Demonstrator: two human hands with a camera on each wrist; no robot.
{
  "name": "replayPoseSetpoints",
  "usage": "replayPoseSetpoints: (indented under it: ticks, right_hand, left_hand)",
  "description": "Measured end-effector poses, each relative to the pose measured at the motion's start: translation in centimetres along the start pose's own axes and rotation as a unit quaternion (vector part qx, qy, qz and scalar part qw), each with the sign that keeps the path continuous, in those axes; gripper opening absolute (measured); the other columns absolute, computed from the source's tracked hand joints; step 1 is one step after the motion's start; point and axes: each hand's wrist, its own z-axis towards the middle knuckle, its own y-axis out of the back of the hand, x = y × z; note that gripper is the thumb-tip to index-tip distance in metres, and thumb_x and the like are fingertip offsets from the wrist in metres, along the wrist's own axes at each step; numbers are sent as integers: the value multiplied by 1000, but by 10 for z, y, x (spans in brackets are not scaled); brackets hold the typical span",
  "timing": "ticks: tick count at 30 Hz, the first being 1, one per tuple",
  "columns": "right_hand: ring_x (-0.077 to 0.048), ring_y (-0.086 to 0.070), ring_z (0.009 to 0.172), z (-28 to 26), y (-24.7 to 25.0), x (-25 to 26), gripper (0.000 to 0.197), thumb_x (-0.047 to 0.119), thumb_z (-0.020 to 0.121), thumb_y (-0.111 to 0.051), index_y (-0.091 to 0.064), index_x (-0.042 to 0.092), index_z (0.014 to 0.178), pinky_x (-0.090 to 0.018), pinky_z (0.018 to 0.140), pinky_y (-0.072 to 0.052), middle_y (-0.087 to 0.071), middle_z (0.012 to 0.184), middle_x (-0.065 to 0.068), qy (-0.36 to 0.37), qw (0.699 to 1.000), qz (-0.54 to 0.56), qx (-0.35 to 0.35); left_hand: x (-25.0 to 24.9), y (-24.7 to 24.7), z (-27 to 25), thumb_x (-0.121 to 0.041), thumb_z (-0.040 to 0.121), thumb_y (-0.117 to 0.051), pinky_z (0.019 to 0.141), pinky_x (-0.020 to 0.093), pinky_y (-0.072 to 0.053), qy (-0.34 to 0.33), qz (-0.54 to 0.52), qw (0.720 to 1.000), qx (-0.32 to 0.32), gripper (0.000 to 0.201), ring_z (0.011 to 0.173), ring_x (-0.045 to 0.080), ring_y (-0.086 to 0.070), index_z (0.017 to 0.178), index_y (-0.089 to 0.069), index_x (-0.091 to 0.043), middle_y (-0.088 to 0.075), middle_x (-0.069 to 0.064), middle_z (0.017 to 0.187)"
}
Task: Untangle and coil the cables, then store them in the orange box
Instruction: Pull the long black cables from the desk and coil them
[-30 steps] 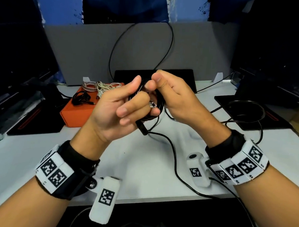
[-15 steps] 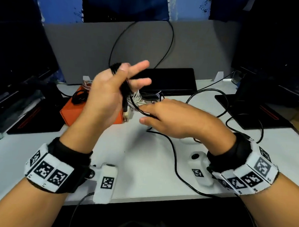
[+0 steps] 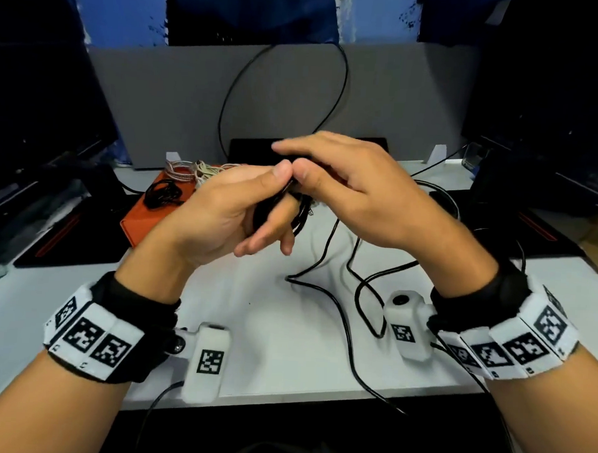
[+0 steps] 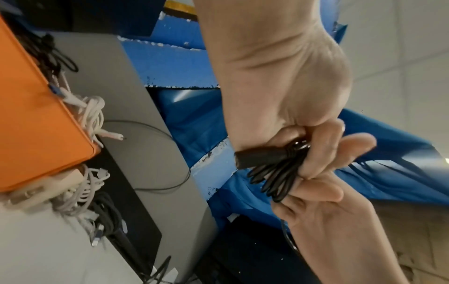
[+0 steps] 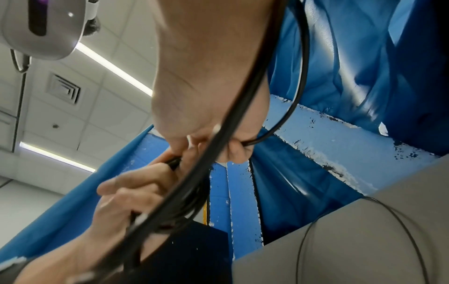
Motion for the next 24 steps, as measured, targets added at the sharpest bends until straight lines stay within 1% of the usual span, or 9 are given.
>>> replayPoseSetpoints:
  ticks: [1,4,8,10,12,15,18,21,24]
  right_hand:
    - [-7,-61,92,0,-3,-1,39,43,107,-39,-68,26,126,-39,82,-52,-60,95,14,8,1000,2,-11]
    - [-16,-55,89,2,-10,-5,50,50,106,-33,-70,18,103,-46,81,-50,-53,94,-1,-17,999,13,-24]
    - [-15,-61,80,3,-10,-14,51,47,108,-34,-63,9,90,-37,71,-47,-65,87,-1,-37,996,75,-14]
    - [-3,-61,70,1,-11,-17,46,43,110,-34,-58,15,85,-24,67,-44,-70,79,13,-68,989,131,9]
    - [-1,-52,69,-1,-13,-19,44,41,110,-31,-50,22,76,-25,70,-43,-58,70,19,-71,987,147,2]
    - [-11,-48,74,1,-15,-19,45,41,111,-30,-46,17,76,-43,76,-44,-49,75,9,-49,988,144,-1]
    - [-2,-43,69,4,-15,-18,42,40,111,-31,-43,27,73,-31,68,-40,-45,71,17,-50,989,136,-13]
    - [2,-47,68,4,-18,-23,39,41,112,-30,-52,30,81,-23,67,-38,-51,73,20,-63,986,152,-9]
    - [1,-49,61,5,-20,-26,37,43,112,-31,-61,31,95,-14,59,-36,-55,69,21,-89,981,174,18]
  left_hand:
    - [1,0,0,-26,107,-31,64,32,-54,-3,-31,1000,0,55,31,28,-31,82,-57,15,-40,6,38]
    - [6,-1,1,-26,108,-30,75,34,-58,7,-139,990,27,40,32,12,-44,87,-59,-8,-41,-5,40]
    - [12,-18,5,-30,104,-36,101,38,-52,1,-236,972,16,35,67,24,-75,82,-59,-15,-57,-1,48]
    - [16,-27,8,-30,104,-35,94,33,-55,2,-278,961,7,37,64,18,-73,85,-63,-14,-60,-3,52]
    - [17,-28,8,-28,107,-32,77,27,-55,4,-316,949,19,40,45,8,-60,98,-65,-7,-55,-8,49]
    - [14,-24,8,-24,107,-36,66,23,-50,-4,-351,935,57,37,33,7,-39,106,-66,-2,-40,-7,44]
    - [12,-26,10,-22,107,-34,60,22,-48,-10,-372,928,26,31,31,9,-29,95,-60,-7,-30,-9,44]
    - [14,-26,13,-21,108,-31,65,23,-52,-12,-409,912,0,31,34,7,-44,102,-55,-3,-41,-7,41]
    - [9,-19,13,-21,109,-31,93,33,-57,-50,-442,895,-42,41,68,15,-72,128,-51,10,-60,-2,55]
